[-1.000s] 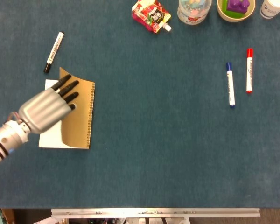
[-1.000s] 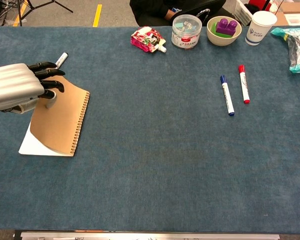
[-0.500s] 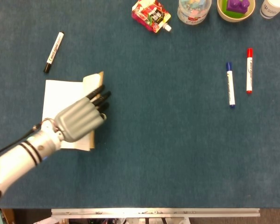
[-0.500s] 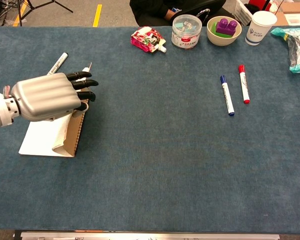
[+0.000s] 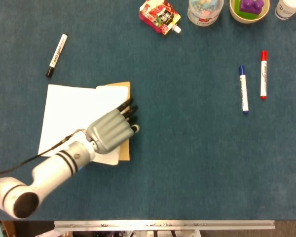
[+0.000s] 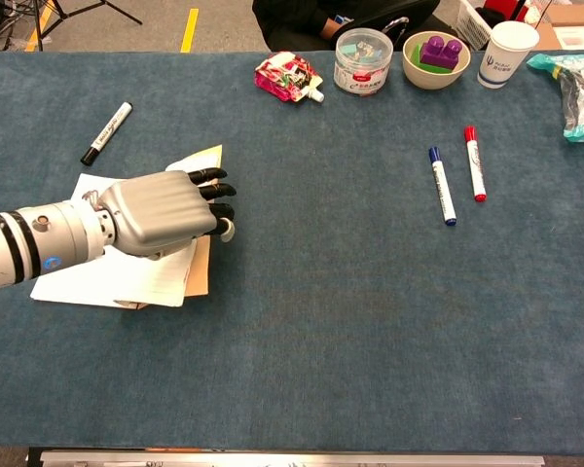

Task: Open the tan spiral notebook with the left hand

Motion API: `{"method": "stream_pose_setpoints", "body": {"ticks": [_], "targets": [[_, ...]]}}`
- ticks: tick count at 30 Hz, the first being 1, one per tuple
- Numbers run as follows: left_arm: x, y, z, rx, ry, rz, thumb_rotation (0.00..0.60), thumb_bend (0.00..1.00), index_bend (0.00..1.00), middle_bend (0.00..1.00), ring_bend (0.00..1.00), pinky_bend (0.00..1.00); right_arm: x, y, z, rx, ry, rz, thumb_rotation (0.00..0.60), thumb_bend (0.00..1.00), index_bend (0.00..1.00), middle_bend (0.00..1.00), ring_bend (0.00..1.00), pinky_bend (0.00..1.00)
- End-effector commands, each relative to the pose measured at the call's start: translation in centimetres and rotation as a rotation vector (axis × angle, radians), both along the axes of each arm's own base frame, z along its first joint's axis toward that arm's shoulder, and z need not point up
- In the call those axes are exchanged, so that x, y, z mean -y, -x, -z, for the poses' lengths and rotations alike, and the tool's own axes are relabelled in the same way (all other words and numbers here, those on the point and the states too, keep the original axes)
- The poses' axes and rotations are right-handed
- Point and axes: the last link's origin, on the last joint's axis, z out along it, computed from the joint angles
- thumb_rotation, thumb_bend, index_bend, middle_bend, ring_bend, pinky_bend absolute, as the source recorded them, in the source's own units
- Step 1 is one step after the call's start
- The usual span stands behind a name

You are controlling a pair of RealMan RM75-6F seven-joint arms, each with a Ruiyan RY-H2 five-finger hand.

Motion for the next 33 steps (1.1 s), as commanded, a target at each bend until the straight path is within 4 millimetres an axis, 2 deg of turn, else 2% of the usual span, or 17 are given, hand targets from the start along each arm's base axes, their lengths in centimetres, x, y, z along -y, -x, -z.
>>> {"method": "stream_pose_setpoints", "body": {"ticks": [1, 11, 15, 19, 24, 29, 33], "targets": [[0.5, -1.8, 1.3, 0.018, 0.037, -0.008, 0.600, 0.58, 0.15, 0.18, 0.05, 0.00, 0.0, 0.0, 0.0, 0.004, 0.002, -0.001, 0.600, 0.23, 0.24, 0.25, 0.15, 0.27], [0.6, -3.4, 3.1, 0.092, 0.085, -0.114, 0.600, 0.58, 0.06, 0.15, 0.05, 0.00, -0.3, 0.3, -0.2, 0.013, 0.010, -0.002, 0.600, 0.23, 0.24, 0.25, 0.15, 0.27], [0.4, -3.6, 2.3, 0.133, 0.074, -0.144, 0.600, 0.58, 0.06, 0.15, 0.06, 0.00, -0.4, 0.2, -0.4, 0.014, 0.014, -0.006, 0.600, 0.23, 0.24, 0.25, 0.15, 0.27], [0.0, -3.5, 0.3, 0.155, 0.029, -0.142, 0.600, 0.58, 0.06, 0.15, 0.06, 0.00, -0.3, 0.1, -0.4, 0.015, 0.013, -0.014, 0.600, 0.23, 0.24, 0.25, 0.15, 0.27], [-0.5, -2.0, -3.4, 0.186, -0.052, -0.195, 0.600, 0.58, 0.06, 0.15, 0.06, 0.00, -0.2, 0.1, -0.5, 0.015, 0.010, -0.017, 0.600, 0.23, 0.24, 0.25, 0.15, 0.27], [-0.8, 1.6, -6.4, 0.173, -0.135, -0.264, 0.600, 0.58, 0.06, 0.15, 0.06, 0.00, 0.0, 0.0, -0.4, 0.016, 0.003, -0.021, 0.600, 0.23, 0.24, 0.25, 0.15, 0.27], [-0.9, 4.6, -7.5, 0.138, -0.166, -0.331, 0.600, 0.58, 0.06, 0.15, 0.06, 0.00, 0.2, -0.2, -0.2, 0.015, -0.003, -0.027, 0.600, 0.23, 0.24, 0.25, 0.15, 0.27]]}}
